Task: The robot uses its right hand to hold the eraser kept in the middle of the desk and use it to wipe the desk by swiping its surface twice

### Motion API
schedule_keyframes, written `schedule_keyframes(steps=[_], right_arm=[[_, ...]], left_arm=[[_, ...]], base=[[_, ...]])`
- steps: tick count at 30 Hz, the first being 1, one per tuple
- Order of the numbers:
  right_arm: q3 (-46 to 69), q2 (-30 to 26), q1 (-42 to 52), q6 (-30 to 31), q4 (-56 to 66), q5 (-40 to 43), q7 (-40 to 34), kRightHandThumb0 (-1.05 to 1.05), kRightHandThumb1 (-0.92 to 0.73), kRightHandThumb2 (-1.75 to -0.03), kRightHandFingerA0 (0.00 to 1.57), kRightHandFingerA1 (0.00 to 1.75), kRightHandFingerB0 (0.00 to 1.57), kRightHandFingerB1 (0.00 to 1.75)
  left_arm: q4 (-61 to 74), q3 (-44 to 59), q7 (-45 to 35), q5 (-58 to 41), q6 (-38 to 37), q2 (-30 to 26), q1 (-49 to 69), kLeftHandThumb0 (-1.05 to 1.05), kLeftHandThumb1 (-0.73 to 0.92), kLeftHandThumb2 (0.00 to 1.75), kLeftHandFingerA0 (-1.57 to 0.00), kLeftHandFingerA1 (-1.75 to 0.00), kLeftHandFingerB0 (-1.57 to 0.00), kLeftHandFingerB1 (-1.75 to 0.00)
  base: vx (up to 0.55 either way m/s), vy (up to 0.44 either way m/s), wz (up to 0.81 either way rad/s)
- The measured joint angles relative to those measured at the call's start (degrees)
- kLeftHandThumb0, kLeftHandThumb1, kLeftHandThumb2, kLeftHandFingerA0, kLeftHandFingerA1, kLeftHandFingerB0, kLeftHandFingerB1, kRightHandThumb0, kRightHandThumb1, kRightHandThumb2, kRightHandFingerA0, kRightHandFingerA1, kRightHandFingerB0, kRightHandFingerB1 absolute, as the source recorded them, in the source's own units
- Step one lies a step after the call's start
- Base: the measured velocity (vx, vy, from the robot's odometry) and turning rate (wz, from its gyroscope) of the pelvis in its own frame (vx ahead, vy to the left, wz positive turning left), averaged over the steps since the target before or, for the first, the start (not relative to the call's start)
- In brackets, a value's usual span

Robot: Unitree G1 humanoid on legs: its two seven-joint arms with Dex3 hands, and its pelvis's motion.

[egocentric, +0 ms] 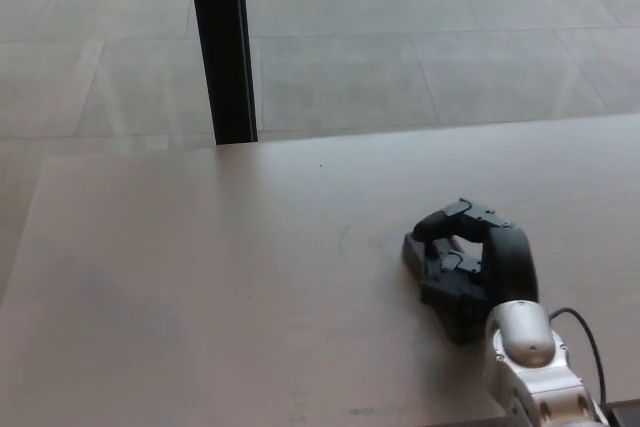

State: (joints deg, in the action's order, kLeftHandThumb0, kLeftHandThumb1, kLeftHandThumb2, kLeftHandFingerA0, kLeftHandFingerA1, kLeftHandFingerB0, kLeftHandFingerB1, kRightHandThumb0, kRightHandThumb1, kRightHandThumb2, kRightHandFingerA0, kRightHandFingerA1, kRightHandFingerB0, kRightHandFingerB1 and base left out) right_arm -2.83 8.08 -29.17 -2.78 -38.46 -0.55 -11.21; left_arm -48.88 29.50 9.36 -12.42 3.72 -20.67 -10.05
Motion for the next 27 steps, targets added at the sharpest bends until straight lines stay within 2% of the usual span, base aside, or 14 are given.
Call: schedule_keyframes(steps=[4, 5, 7, 12, 13, 15, 19, 21, 22, 23, 24, 26, 27], right_arm=[[-3.99, 1.08, 2.56, -0.12, 2.79, -0.76, 1.39, -0.28, -0.52, -1.23, 1.07, 1.75, 0.83, 1.62], [-4.96, 1.41, 3.25, -0.11, 3.69, -0.94, 1.84, -0.26, -0.54, -1.22, 1.05, 1.75, 0.80, 1.63], [-6.28, 1.76, 4.10, -0.07, 5.30, -1.09, 2.52, -0.27, -0.56, -1.18, 1.02, 1.75, 0.81, 1.58], [-9.71, 2.66, 6.77, 0.91, 10.03, -1.26, 4.48, -0.25, -0.52, -1.23, 1.04, 1.75, 0.80, 1.63], [-10.32, 2.77, 7.31, 1.10, 10.78, -1.26, 5.00, -0.25, -0.52, -1.28, 1.04, 1.75, 0.79, 1.66], [-11.38, 2.61, 8.24, 1.34, 11.57, -1.36, 6.11, -0.24, -0.54, -1.23, 1.01, 1.75, 0.76, 1.66], [-11.59, 1.65, 8.16, 1.88, 12.39, -1.45, 7.29, -0.24, -0.52, -1.25, 1.02, 1.75, 0.77, 1.66], [-11.38, 0.71, 7.89, 2.17, 12.29, -1.49, 7.88, -0.24, -0.48, -1.22, 0.99, 1.75, 0.83, 1.63], [-10.89, 0.35, 7.49, 2.27, 11.91, -1.47, 8.04, -0.26, -0.52, -1.22, 0.99, 1.75, 0.81, 1.66], [-10.13, -0.22, 6.78, 2.42, 11.34, -1.47, 8.11, -0.26, -0.52, -1.22, 0.99, 1.75, 0.81, 1.66], [-9.42, -0.94, 6.09, 2.58, 10.82, -1.48, 8.10, -0.25, -0.53, -1.22, 0.98, 1.75, 0.79, 1.68], [-7.66, -2.61, 4.71, 2.92, 9.31, -1.48, 8.08, -0.24, -0.56, -1.18, 1.00, 1.75, 0.82, 1.63], [-6.73, -3.61, 3.98, 3.10, 8.48, -1.49, 8.04, -0.28, -0.53, -1.14, 1.24, 1.43, 1.04, 1.31]], left_arm=[[-0.19, 0.08, -0.10, -0.10, 0.00, -0.09, -0.24, -0.63, 0.70, 0.64, -0.47, -1.00, -0.46, -0.78], [-0.19, 0.09, -0.13, -0.11, 0.00, -0.09, -0.31, -0.63, 0.69, 0.63, -0.48, -1.01, -0.46, -0.79], [-0.19, 0.22, -0.12, -0.14, 0.00, -0.08, -0.34, -0.66, 0.70, 0.64, -0.48, -1.00, -0.47, -0.80], [-0.26, 0.06, -0.13, -0.05, 0.00, -0.08, -0.42, -0.67, 0.73, 0.65, -0.47, -0.97, -0.44, -0.78], [-0.27, -0.09, -0.13, -0.02, 0.00, -0.08, -0.43, -0.63, 0.69, 0.63, -0.46, -1.02, -0.42, -0.76], [-0.28, 0.19, -0.13, -0.16, 0.00, -0.07, -0.60, -0.64, 0.71, 0.62, -0.46, -1.00, -0.44, -0.77], [-0.45, 0.40, -0.13, -0.18, 0.00, -0.07, -0.97, -0.65, 0.72, 0.63, -0.45, -0.97, -0.44, -0.77], [-0.58, 0.33, -0.14, -0.11, 0.00, -0.08, -1.00, -0.66, 0.71, 0.60, -0.45, -1.00, -0.46, -0.81], [-0.57, 0.38, -0.17, -0.15, 0.00, -0.08, -1.00, -0.66, 0.54, 1.04, -0.56, -0.87, -0.47, -0.75], [-0.56, 0.41, -0.20, -0.16, 0.00, -0.08, -0.99, -0.66, 0.54, 1.04, -0.56, -0.87, -0.47, -0.75], [-0.55, 0.40, -0.21, -0.14, 0.00, -0.08, -0.97, -0.69, 0.71, 0.63, -0.47, -0.99, -0.47, -0.80], [-0.55, 0.45, -0.22, -0.16, 0.00, -0.08, -0.92, -0.65, 0.72, 0.62, -0.48, -0.98, -0.47, -0.78], [-0.55, 0.48, -0.23, -0.17, 0.00, -0.08, -0.92, -0.65, 0.71, 0.64, -0.47, -0.98, -0.44, -0.77]], base=[[0.00, 0.000, 0.00], [0.00, 0.000, 0.00], [0.00, 0.000, 0.00], [0.00, 0.000, 0.00], [0.00, 0.000, 0.00], [0.00, 0.000, 0.00], [0.00, 0.000, 0.00], [0.00, 0.000, 0.00], [0.00, 0.000, 0.00], [0.00, 0.000, 0.00], [0.00, 0.000, 0.00], [0.00, 0.000, 0.00], [0.00, 0.000, 0.00]])
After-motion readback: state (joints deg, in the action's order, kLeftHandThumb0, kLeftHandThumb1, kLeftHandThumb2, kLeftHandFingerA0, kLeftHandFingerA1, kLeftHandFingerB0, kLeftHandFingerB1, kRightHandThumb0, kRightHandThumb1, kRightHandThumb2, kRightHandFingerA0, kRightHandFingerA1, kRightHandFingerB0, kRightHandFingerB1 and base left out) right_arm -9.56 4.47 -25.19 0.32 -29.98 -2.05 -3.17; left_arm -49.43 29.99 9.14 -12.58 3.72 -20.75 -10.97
